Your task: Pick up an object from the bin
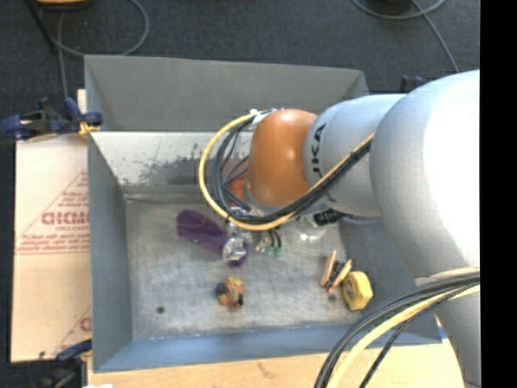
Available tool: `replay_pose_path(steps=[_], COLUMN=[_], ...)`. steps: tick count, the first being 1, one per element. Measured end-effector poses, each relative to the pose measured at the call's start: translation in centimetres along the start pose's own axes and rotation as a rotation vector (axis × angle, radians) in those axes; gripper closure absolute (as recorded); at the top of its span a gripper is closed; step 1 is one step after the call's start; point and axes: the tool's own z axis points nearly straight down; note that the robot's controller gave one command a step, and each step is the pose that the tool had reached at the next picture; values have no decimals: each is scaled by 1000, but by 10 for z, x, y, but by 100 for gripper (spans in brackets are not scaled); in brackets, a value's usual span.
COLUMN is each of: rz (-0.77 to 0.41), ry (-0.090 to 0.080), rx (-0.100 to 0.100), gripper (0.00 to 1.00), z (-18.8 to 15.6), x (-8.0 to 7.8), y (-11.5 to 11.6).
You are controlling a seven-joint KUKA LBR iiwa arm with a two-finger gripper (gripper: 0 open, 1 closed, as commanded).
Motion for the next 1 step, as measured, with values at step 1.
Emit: replay_pose_path(steps=[1], rz=[-149], ry=[-7], rx=[0], gripper=[100], z=[-131], x=[-22], y=[5])
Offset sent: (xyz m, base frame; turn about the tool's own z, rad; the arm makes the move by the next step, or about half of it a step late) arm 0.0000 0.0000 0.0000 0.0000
